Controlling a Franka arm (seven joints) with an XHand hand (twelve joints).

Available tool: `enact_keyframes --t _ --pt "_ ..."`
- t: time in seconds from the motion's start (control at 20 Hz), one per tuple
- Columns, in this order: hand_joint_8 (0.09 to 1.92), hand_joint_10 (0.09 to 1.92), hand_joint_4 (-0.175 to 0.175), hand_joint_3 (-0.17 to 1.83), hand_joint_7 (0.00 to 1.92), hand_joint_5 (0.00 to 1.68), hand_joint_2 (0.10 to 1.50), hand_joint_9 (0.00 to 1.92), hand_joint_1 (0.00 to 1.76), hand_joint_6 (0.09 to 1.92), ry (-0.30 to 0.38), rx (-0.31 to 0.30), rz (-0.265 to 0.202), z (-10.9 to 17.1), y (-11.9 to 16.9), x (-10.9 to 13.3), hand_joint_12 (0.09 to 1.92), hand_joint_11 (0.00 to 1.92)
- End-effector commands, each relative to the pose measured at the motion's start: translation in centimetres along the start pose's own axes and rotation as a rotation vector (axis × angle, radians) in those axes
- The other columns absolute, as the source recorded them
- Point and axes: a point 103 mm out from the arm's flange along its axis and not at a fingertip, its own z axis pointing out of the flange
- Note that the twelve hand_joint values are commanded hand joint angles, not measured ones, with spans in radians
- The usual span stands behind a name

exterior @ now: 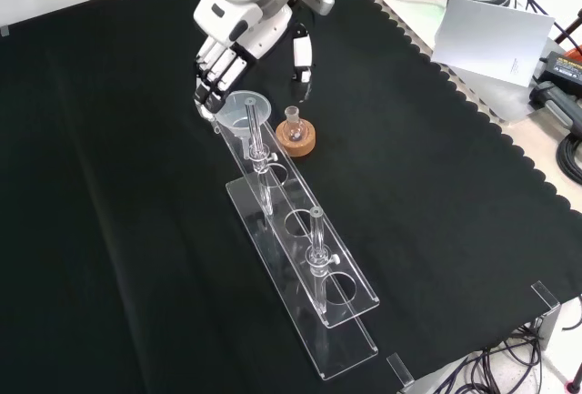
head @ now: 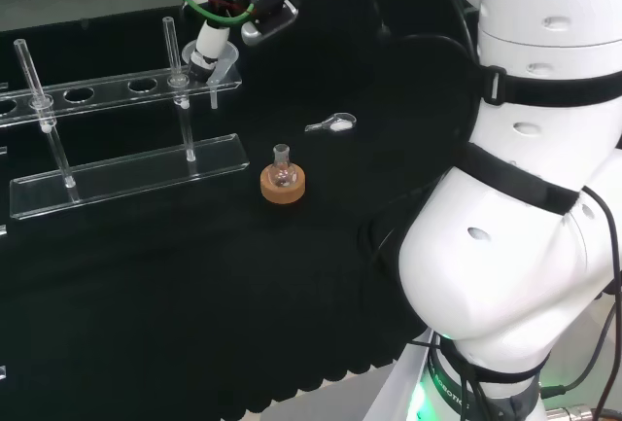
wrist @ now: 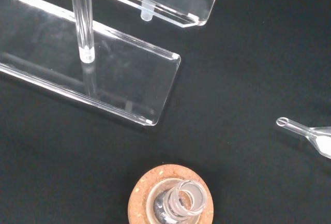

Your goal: Pick up the funnel from the transparent funnel stand.

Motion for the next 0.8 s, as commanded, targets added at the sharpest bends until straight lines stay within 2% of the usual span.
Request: enact_keyframes --t 0.05,0.3,0.65,0.8 --pt "0.09 0.79 0.035 0.16 0.00 0.00 0.72 0.00 0.64 0.09 -0.036 0.026 0.002 0.1 0.6 0.6 1.55 0.23" --pt "0.09 0.86 0.042 0.17 0.03 0.03 0.72 0.00 0.68 0.09 -0.048 0.037 0.003 0.3 1.1 0.6 1.54 0.27" --pt "0.09 0.96 0.042 0.21 0.07 0.08 0.71 0.00 0.70 0.09 -0.058 0.014 0.005 0.4 1.9 0.3 1.54 0.28" --pt "0.09 0.98 0.043 0.23 0.09 0.10 0.71 0.00 0.70 0.09 -0.065 0.029 0.002 0.5 2.2 0.4 1.54 0.28"
